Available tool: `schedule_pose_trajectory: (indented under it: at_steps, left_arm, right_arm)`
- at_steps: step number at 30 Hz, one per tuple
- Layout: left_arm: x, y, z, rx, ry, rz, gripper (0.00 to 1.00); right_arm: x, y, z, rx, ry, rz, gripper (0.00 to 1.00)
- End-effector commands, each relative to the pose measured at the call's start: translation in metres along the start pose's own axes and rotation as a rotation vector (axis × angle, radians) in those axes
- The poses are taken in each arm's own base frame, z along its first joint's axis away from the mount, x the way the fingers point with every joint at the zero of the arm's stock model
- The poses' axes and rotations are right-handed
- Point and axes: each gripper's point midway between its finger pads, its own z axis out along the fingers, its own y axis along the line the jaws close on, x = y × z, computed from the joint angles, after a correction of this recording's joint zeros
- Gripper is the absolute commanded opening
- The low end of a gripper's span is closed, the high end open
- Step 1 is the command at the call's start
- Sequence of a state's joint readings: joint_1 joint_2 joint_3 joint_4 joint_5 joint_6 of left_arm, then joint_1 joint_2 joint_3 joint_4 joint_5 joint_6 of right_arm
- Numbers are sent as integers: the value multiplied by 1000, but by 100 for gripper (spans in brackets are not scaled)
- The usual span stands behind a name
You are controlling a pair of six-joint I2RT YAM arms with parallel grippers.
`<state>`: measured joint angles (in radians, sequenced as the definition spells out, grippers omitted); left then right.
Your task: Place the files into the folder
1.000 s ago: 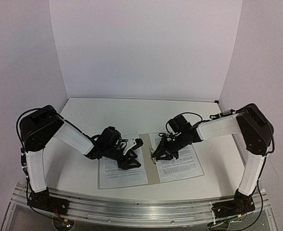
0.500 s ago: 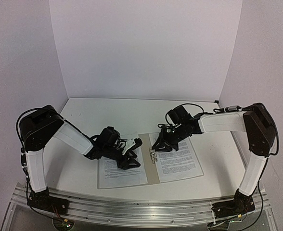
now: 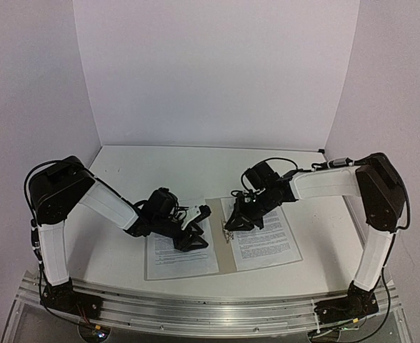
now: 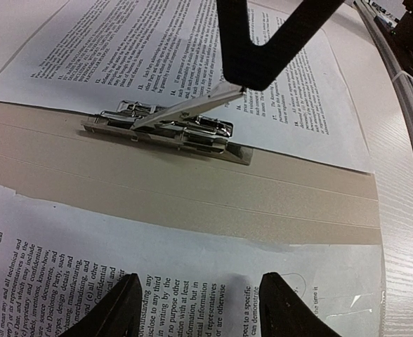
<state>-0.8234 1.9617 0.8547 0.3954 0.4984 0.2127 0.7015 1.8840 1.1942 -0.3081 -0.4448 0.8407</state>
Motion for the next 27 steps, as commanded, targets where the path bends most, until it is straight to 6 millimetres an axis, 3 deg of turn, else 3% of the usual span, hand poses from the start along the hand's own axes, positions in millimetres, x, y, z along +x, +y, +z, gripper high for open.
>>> schedule_pose_trajectory:
  at_steps: [1, 10, 20, 27]
  left_arm:
    - [65, -2, -3, -7, 188, -112, 57]
    - [66, -1, -4, -9, 188, -112, 57]
    - [67, 0, -3, -9, 189, -107, 57]
    - [70, -1, -4, -4, 196, -104, 57]
  right_arm:
    - [0, 4, 6, 6, 13, -20, 12]
    - [11, -22, 12, 68, 39, 19, 4]
    - [25, -36, 24, 94, 93, 17, 3]
    - [35, -66, 30, 175, 105, 32, 2]
